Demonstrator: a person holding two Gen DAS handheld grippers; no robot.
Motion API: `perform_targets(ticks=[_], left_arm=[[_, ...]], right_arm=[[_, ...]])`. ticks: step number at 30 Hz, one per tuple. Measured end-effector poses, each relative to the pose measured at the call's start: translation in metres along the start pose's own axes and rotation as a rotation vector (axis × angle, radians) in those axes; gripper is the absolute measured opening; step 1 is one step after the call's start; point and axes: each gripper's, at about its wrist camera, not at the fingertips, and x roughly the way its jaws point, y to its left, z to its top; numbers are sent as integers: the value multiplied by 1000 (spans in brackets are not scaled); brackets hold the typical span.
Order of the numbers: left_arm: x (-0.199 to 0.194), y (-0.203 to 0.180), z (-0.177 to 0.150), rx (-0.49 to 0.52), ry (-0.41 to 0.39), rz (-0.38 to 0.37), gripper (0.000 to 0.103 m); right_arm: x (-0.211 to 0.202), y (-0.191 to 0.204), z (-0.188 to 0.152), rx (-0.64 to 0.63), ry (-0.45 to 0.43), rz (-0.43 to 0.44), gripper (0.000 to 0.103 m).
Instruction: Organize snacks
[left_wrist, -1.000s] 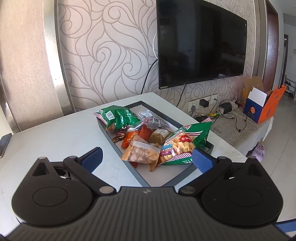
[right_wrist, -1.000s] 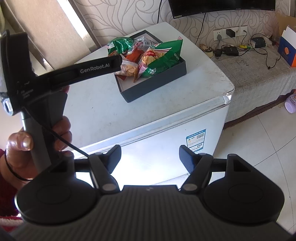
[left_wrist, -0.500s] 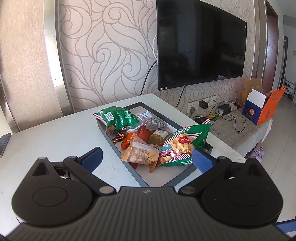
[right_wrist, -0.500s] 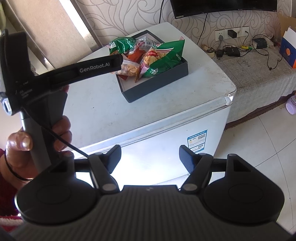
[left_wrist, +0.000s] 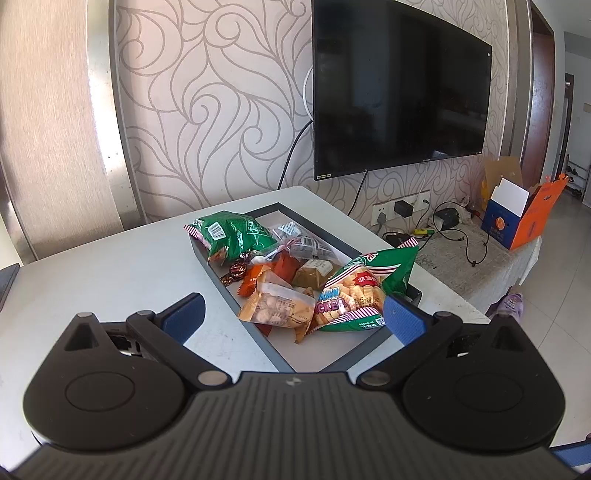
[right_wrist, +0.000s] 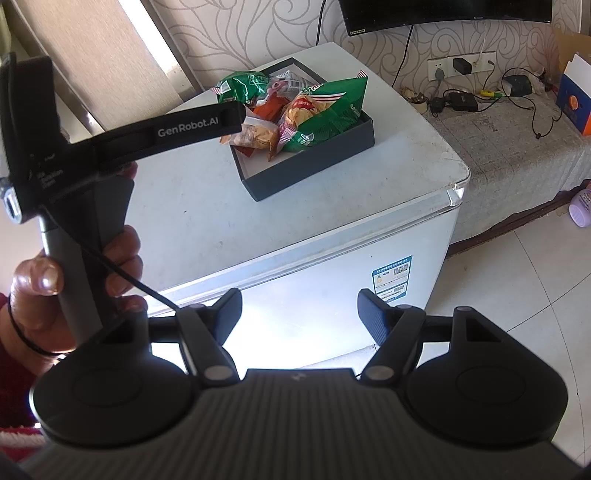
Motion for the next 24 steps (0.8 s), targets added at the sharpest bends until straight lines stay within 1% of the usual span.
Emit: perform_targets(ticks=[24], left_arm=[[3,-1,5,5,6,-6,103]], right_arm=[[3,1,0,-6,18,1,71]])
